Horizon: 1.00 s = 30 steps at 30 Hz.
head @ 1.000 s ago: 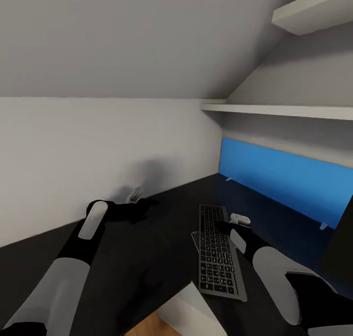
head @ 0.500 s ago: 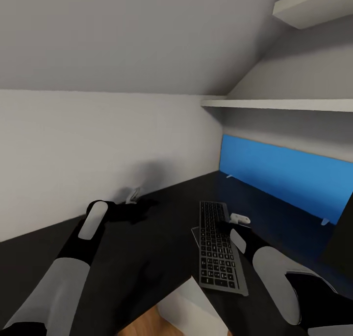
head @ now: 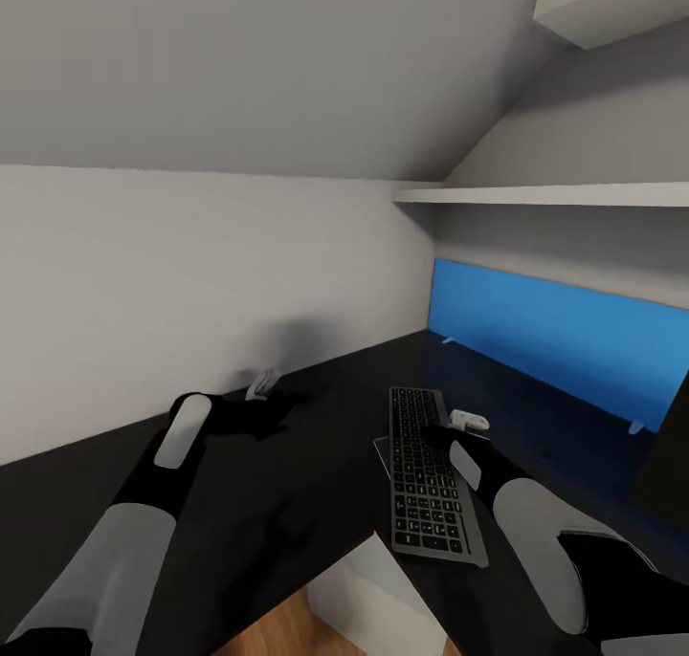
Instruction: In the bedroom, organize the workspace by keeping the computer under the desk, ensuring the monitor is on the desk, placing the keyboard on the desk next to the monitor, placing the mouse on the desk next to the keyboard, moving the folder from the swivel chair onto the desk next to the mouse, stacking the notebook on top of the folder with the pen on top of the notebook, and positioning the swivel chair next to the desk.
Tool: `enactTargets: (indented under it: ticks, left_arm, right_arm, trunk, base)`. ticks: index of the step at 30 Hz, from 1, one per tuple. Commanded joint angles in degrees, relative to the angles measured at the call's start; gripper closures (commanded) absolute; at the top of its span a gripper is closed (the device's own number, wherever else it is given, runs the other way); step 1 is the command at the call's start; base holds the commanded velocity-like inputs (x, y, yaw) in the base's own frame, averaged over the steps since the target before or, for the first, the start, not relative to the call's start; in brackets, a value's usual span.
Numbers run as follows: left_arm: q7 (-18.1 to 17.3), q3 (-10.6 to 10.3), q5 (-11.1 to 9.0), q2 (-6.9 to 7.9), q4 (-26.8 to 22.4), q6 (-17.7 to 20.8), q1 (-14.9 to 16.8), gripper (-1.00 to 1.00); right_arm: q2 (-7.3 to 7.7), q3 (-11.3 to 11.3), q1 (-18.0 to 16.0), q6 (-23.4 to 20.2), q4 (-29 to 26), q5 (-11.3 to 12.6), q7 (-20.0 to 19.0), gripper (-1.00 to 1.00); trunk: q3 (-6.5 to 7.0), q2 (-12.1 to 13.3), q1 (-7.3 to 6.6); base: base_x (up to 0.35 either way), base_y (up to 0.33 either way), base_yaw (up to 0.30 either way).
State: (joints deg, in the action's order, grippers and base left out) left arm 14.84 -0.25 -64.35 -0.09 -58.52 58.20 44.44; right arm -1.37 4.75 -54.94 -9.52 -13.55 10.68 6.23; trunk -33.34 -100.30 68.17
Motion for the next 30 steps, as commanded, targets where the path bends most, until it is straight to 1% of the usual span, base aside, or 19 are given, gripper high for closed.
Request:
enactTargets:
  ticks: [1, 10, 12, 17, 24, 30]
  left_arm:
    - [0.6, 0.0, -0.6, 0.00, 0.2, 0.1, 0.0, -1.00]
    - [0.3, 0.0, -0.5, 0.00, 2.2, 0.0, 0.0, -1.00]
    - [0.3, 0.0, -0.4, 0.00, 3.2, 0.0, 0.0, -1.00]
    - [0.2, 0.0, -0.3, 0.00, 3.5, 0.0, 0.0, -1.00]
    - [0.2, 0.0, -0.3, 0.00, 3.6, 0.0, 0.0, -1.00]
    - [0.2, 0.0, -0.4, 0.00, 3.6, 0.0, 0.0, -1.00]
  right_arm:
    - [-0.04, 0.3, 0.0, -0.4, 2.4, 0.1, 0.2, -1.00]
    - [-0.04, 0.3, 0.0, -0.4, 2.4, 0.1, 0.2, -1.00]
    - [-0.04, 0.3, 0.0, -0.3, 2.4, 0.1, 0.2, -1.00]
    - [-0.04, 0.3, 0.0, -0.3, 2.4, 0.0, 0.2, -1.00]
    - [-0.10, 0.3, 0.1, -0.2, 2.4, 0.0, 0.2, -1.00]
    - [-0.13, 0.3, 0.1, -0.2, 2.4, 0.0, 0.1, -1.00]
  trunk:
    - [-0.07, 0.0, 0.00]
    - [-0.07, 0.0, 0.00]
    - [-0.07, 0.0, 0.00]
    - [-0.07, 0.0, 0.00]
    - [-0.07, 0.0, 0.00]
    - [-0.07, 0.0, 0.00]
  base:
    - [0.000, 0.000, 0.000]
    - [0.000, 0.000, 0.000]
    - [-0.167, 0.000, 0.000]
    - [-0.228, 0.000, 0.000]
    - [-0.037, 0.000, 0.000]
    - [-0.159, 0.000, 0.000]
